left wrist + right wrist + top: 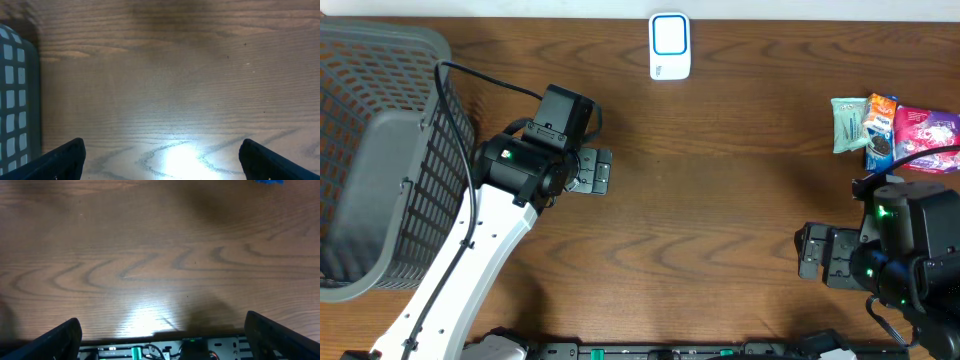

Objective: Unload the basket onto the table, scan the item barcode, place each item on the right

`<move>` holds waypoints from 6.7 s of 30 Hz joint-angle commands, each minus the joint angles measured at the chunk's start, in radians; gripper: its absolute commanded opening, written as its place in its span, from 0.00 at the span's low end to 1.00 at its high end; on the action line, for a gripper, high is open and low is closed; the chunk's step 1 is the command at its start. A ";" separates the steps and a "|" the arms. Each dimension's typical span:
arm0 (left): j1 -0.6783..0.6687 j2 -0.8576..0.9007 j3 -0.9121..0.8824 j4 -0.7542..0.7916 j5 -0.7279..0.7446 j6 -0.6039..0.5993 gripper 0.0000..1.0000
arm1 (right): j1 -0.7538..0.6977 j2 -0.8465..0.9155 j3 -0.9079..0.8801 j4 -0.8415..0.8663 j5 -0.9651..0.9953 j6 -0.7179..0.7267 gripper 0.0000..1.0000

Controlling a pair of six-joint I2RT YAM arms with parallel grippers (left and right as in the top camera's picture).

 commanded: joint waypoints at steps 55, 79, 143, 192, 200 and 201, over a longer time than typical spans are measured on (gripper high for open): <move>0.000 0.003 -0.002 -0.002 -0.009 -0.013 0.98 | -0.227 -0.911 -1.361 1.448 -0.240 -0.414 0.99; 0.000 0.003 -0.002 -0.002 -0.009 -0.013 0.98 | -0.253 -0.963 -1.523 1.576 -0.238 -0.396 0.99; 0.000 -0.185 -0.392 0.196 0.022 -0.012 0.98 | -0.253 -0.962 -1.523 1.576 -0.235 -0.396 0.99; 0.377 -1.392 -1.363 1.041 0.428 0.224 0.98 | -0.253 -0.962 -1.523 1.576 -0.235 -0.396 0.99; 0.400 -1.391 -1.363 0.988 0.436 0.216 0.98 | -0.253 -0.962 -1.523 1.577 -0.235 -0.396 0.99; 0.400 -1.391 -1.363 0.988 0.436 0.215 0.98 | -0.253 -0.962 -1.523 1.576 -0.235 -0.396 0.99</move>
